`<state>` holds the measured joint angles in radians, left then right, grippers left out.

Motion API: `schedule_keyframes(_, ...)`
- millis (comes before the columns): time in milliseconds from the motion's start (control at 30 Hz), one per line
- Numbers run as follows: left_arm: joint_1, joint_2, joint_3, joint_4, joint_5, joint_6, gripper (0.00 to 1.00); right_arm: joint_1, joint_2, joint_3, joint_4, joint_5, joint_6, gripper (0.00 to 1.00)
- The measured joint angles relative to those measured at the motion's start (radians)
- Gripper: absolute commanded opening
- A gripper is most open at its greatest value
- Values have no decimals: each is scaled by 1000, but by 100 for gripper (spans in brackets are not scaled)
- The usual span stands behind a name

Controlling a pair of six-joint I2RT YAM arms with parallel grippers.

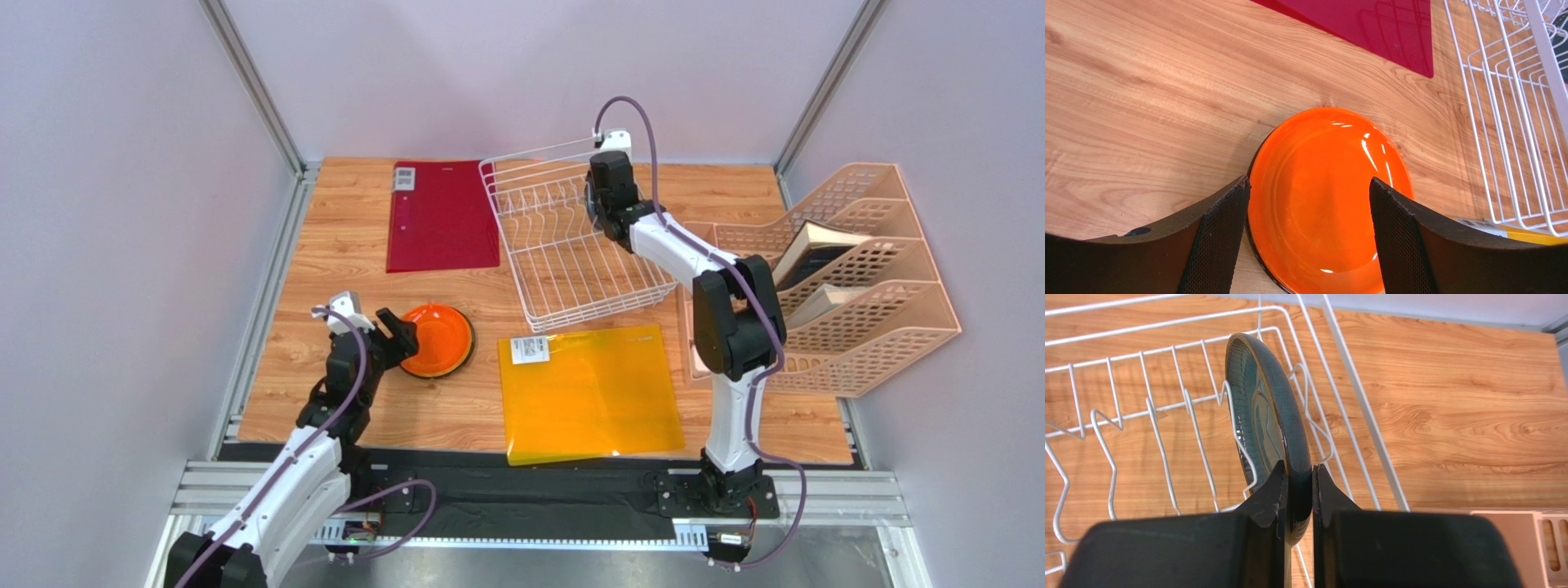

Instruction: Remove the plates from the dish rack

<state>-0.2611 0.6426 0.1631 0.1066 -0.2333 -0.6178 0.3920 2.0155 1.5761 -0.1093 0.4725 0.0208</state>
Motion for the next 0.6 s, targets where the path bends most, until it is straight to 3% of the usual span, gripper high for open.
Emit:
schedule_keyframes(267,0,1,10,2,0,6,77,13,-56,-52,56,77,-10,0)
schedule_keyframes(600,0,27,91,2,48,47,82,29,-286,-163,61,76,-14,0)
